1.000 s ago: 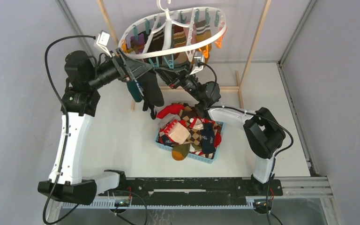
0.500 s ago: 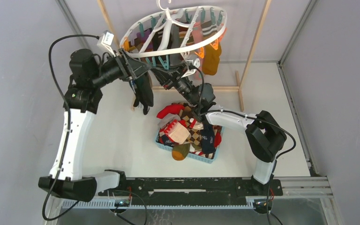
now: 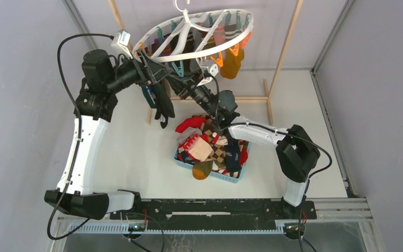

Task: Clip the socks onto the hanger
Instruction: Open the clamp at the hanger.

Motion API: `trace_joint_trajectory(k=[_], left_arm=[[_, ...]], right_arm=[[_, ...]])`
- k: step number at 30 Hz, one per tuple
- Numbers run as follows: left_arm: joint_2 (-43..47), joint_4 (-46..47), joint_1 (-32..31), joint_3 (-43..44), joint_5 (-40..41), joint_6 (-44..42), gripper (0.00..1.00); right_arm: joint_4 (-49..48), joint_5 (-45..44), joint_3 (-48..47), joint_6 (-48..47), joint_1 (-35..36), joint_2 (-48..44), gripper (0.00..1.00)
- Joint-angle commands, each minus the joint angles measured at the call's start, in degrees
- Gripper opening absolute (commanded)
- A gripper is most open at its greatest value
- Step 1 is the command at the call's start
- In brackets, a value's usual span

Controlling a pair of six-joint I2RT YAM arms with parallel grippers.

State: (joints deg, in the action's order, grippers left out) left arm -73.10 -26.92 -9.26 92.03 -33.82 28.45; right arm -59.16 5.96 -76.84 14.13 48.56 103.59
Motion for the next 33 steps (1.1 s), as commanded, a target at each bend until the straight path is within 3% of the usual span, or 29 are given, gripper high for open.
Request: trace_joint_trajectory(k=[1,13,22,33], left_arm=[[-1.0,3.6,-0.3,3.4,1.1,-0.4,0.68],[-1.8,3.9,-0.3,3.5,4.2,-1.5,0.57],[-1.8,4.2,-0.2,4.3,5.6,-2.1,0.68],[-2.6,6.4,-0.2,6.0,6.4,-0.8,0.67]], right_arm=[[2.8,1.3,-2.6,-4.8,1.6,-2.3,0.0],[5.2,1.3,-3.8,-7.4,2.4,-1.8,0.0],[7.5,2.8,-3.8,-8.1,2.3,-3.1,0.0],[8.6,3.6,-3.5,-8.1,2.2,-3.5,0.0]])
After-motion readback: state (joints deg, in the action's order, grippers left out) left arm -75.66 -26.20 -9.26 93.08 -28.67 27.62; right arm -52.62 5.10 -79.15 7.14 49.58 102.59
